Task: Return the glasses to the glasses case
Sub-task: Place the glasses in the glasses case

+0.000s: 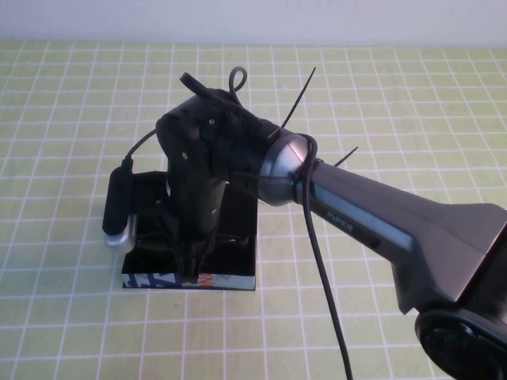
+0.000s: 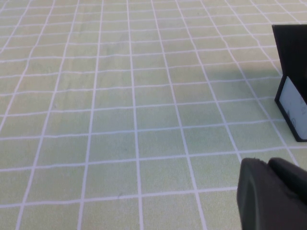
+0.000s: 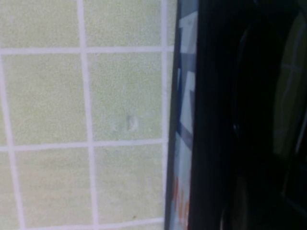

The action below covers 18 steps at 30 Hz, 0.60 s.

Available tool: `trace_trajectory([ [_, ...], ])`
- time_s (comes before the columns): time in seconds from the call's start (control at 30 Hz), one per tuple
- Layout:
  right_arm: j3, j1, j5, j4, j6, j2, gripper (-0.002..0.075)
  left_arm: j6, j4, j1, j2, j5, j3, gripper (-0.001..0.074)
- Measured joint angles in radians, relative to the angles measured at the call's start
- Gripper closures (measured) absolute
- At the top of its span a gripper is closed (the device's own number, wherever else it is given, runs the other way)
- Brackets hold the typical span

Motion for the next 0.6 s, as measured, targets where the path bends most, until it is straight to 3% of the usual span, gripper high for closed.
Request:
trace_trajectory([
  [0.6, 0.021, 0.0, 0.0, 0.007, 0.015, 0.018, 0.0668, 0.0, 0.0, 0.0, 0.0, 0.0, 0.0, 0.0737],
])
